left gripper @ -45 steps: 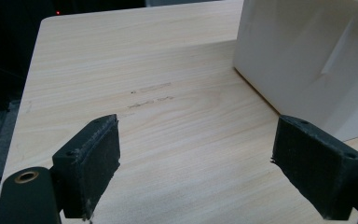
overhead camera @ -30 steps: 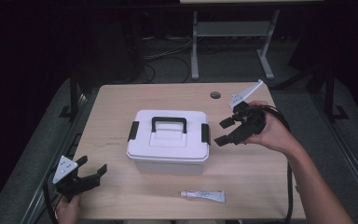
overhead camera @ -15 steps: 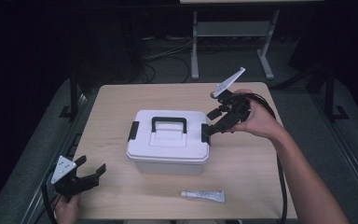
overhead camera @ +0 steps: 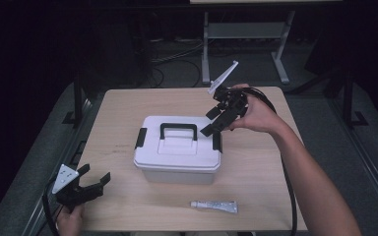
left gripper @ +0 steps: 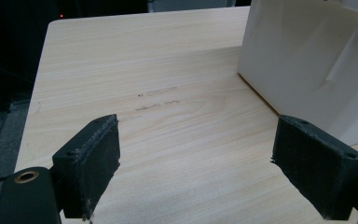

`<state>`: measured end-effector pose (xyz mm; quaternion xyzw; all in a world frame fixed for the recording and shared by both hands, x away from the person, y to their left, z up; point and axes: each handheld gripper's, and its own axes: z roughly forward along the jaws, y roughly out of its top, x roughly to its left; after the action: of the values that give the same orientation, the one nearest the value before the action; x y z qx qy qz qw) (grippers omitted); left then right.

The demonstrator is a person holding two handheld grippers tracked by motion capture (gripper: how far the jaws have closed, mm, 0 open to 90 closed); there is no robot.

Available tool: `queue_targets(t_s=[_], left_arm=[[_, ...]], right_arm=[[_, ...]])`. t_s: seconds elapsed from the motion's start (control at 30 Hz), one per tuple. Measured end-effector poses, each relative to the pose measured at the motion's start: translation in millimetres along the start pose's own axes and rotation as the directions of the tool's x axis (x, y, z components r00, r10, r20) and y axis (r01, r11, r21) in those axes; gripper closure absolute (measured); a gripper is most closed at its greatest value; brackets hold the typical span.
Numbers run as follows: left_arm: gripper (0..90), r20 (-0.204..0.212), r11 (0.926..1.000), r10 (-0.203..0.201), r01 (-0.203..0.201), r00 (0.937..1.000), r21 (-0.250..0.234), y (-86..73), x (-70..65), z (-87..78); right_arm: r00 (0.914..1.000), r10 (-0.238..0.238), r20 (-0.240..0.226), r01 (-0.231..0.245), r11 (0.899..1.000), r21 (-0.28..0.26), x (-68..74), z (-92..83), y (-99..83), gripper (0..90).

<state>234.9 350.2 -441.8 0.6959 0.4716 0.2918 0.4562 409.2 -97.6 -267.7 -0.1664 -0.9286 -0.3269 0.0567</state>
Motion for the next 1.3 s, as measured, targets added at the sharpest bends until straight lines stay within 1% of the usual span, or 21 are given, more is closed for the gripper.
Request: queue_targets(t_s=[0.07,0.1,0.13,0.17,0.2,0.23,0.27,0.3,0.4,0.47,0.6,0.67,0.73,0.77,0.87,0.93,1.03,1.13,1.17,1.2,1.3], left_arm=[[14.1,0.0,1.0,-0.003,0.003,1.0,-0.004,-0.2,0.8,-0.6],[14.1,0.0,1.0,-0.003,0.003,1.0,-0.004,-0.2,0.8,-0.6],[14.1,0.0,1.0,-0.005,0.005,1.0,-0.006,-0.3,0.9,-0.7],[14.1,-0.001,1.0,-0.007,0.007,1.0,-0.006,-0.3,0.8,-0.8],[14.1,-0.001,1.0,-0.007,0.007,1.0,-0.006,-0.2,0.8,-1.0],[14.1,-0.001,1.0,-0.007,0.007,1.0,-0.006,-0.1,1.0,-1.2],[14.1,-0.001,1.0,-0.007,0.007,1.0,-0.006,-0.1,1.0,-1.2],[14.1,-0.001,1.0,-0.008,0.008,1.0,-0.006,-0.1,1.0,-1.2],[14.1,-0.006,0.9999,-0.007,0.007,1.0,-0.007,-0.2,1.0,-1.6],[14.1,-0.006,1.0,-0.005,0.005,1.0,-0.008,-0.2,1.4,-1.6],[14.1,-0.004,1.0,-0.004,0.004,1.0,-0.006,-0.4,1.4,-1.2],[14.1,-0.007,1.0,-0.002,0.002,1.0,-0.005,-0.2,1.6,-1.8],[14.1,-0.006,1.0,-0.001,0.001,1.0,-0.005,-0.1,2.2,-2.2],[14.1,-0.007,1.0,-0.005,0.005,1.0,-0.009,-0.3,3.1,-2.8],[14.1,-0.011,0.9999,-0.008,0.008,0.9999,-0.011,-0.5,4.5,-3.8],[14.1,-0.012,0.9998,-0.015,0.015,0.9998,-0.015,-0.7,4.7,-4.0],[14.1,-0.013,0.9998,-0.014,0.014,0.9998,-0.015,-0.7,4.6,-4.1],[14.1,-0.013,0.9998,-0.01,0.009,0.9999,-0.016,-0.6,4.1,-4.1],[14.1,-0.014,0.9998,-0.009,0.009,0.9999,-0.015,-0.6,4.1,-4.2],[14.1,-0.014,0.9998,-0.011,0.011,0.9999,-0.017,-0.7,4.0,-4.4],[14.1,-0.014,0.9998,-0.011,0.011,0.9998,-0.017,-0.8,4.4,-4.7]], right_arm=[[1.0,-0.005,-0.005,0.005,1.0,0.006,-0.5,2.9,5.8,22.0],[1.0,-0.005,-0.005,0.005,1.0,0.006,-0.5,2.9,5.8,22.0],[0.9999,-0.014,-0.008,0.014,1.0,0.019,-0.6,6.2,12.7,22.0],[0.9999,-0.014,-0.008,0.014,1.0,0.019,-0.6,6.2,12.7,22.0],[0.9998,-0.017,-0.009,0.017,1.0,0.022,-0.6,8.0,15.7,22.1],[0.9996,-0.024,-0.013,0.024,0.999,0.037,-0.7,11.9,21.5,22.3],[0.9996,-0.024,-0.013,0.024,0.999,0.037,-0.7,11.9,21.5,22.3],[0.9994,-0.03,-0.018,0.031,0.999,0.045,-1.0,15.6,27.2,23.1],[0.9992,-0.034,-0.023,0.035,0.998,0.058,-1.2,19.2,32.3,23.3],[0.9984,-0.045,-0.033,0.048,0.996,0.076,-1.7,26.1,41.5,25.0],[0.9979,-0.051,-0.04,0.054,0.994,0.09,-2.6,32.9,49.0,27.0],[0.997,-0.059,-0.051,0.064,0.992,0.107,-3.9,42.1,56.5,28.7],[0.9967,-0.063,-0.052,0.068,0.991,0.111,-4.2,44.2,58.0,29.2],[0.9964,-0.059,-0.061,0.066,0.991,0.118,-4.9,49.8,61.6,30.8],[0.9963,-0.055,-0.067,0.064,0.988,0.141,-6.1,56.0,64.3,33.0],[0.9959,-0.055,-0.072,0.065,0.987,0.147,-7.0,59.7,65.3,35.4],[0.9957,-0.05,-0.078,0.062,0.985,0.162,-8.4,64.6,66.6,38.1],[0.9947,-0.046,-0.092,0.062,0.983,0.172,-8.9,68.0,67.5,44.7],[0.9947,-0.046,-0.092,0.062,0.983,0.172,-8.9,68.0,67.5,44.7],[0.9941,-0.043,-0.099,0.061,0.98,0.187,-9.4,69.7,67.6,48.1],[0.9939,-0.04,-0.103,0.06,0.979,0.193,-10.3,70.5,67.4,52.1]])
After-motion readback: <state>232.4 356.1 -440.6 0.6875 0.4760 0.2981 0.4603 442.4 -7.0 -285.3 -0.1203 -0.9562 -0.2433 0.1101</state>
